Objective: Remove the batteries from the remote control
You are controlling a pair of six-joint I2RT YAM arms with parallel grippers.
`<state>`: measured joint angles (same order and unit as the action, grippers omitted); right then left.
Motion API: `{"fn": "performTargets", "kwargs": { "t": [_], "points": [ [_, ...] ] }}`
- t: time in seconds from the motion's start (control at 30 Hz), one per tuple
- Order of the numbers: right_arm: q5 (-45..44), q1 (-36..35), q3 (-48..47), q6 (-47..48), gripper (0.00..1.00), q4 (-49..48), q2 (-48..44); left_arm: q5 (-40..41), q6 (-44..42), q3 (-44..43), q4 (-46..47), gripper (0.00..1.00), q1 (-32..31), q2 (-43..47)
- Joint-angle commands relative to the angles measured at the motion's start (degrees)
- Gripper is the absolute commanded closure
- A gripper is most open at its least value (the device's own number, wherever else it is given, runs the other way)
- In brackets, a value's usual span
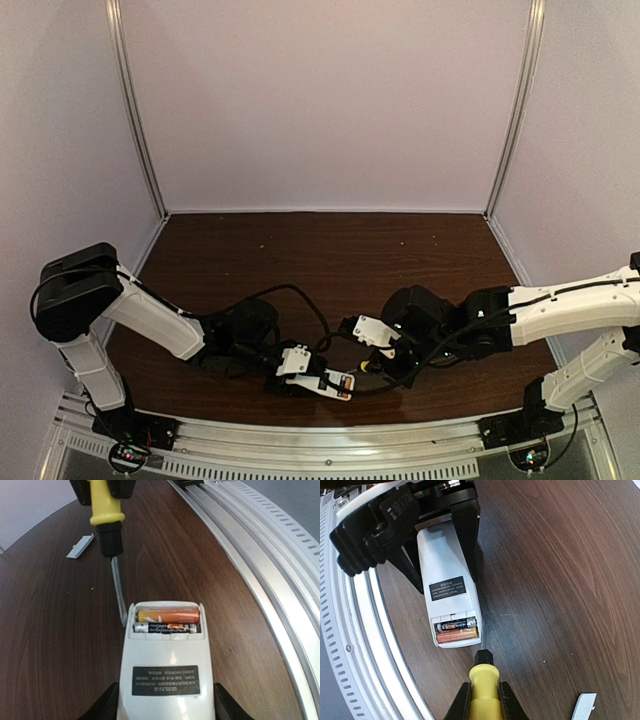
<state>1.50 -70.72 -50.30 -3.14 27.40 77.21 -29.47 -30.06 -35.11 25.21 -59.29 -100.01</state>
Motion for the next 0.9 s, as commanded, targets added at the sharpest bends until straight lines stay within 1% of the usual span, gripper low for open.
{"fn": "performTargets", "kwargs": {
  "t": [0.0, 0.33, 0.57, 0.87],
  "points": [
    [0.0, -0.5, -0.9, 0.3, 1.0, -0.1, -1.1, -1.1, -0.7, -1.1, 1.0, 1.0, 0.4, -0.1],
    [-0.5, -0.8, -0.8, 0.4, 1.0, 0.4, -3.3, -1.3, -0.8, -1.4, 0.6, 1.0, 0.3, -0.3],
    [-0.4, -1.3, -0.8, 0.2, 1.0, 0.9, -0.6, -1.6, -0.8, -1.5, 0.2, 1.0, 0.4, -0.3],
    [-1.2, -1.5, -1.2, 0.5, 1.0, 0.9, 0.4, -2.0, -1.0, -1.6, 0.0, 1.0, 0.3, -0.3]
  ]
}}
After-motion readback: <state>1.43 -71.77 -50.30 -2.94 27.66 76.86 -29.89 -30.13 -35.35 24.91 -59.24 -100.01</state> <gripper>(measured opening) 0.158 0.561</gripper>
